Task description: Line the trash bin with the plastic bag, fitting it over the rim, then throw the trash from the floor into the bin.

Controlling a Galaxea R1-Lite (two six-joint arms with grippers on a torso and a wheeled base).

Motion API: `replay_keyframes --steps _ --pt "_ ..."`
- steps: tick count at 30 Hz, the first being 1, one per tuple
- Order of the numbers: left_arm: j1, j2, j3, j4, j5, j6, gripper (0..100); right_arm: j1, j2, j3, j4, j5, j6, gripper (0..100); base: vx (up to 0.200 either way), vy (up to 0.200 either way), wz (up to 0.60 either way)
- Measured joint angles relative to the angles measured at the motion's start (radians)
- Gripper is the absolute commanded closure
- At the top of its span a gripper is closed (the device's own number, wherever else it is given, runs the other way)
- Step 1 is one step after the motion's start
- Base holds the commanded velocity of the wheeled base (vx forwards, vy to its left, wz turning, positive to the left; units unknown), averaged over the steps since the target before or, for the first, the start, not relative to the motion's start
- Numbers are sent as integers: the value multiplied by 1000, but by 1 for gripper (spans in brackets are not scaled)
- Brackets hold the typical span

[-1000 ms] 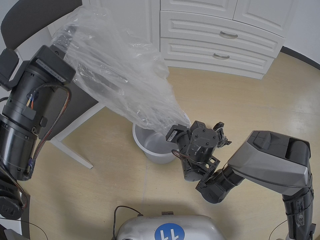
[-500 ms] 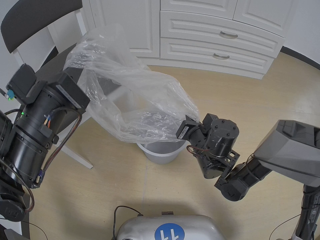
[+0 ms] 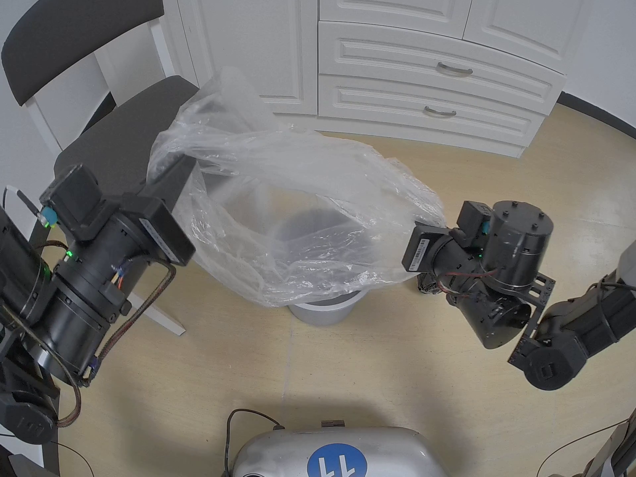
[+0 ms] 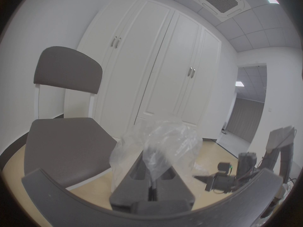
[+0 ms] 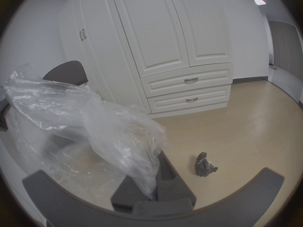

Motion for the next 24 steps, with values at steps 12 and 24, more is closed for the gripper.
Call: replay_keyframes --steps 12,24 --pt "87 121 31 -11 -97 -46 100 7 -110 118 0 -3 -114 100 0 0 0" --pt "151 191 105 -1 -161 30 100 13 -184 215 -5 -5 -217 100 0 0 0"
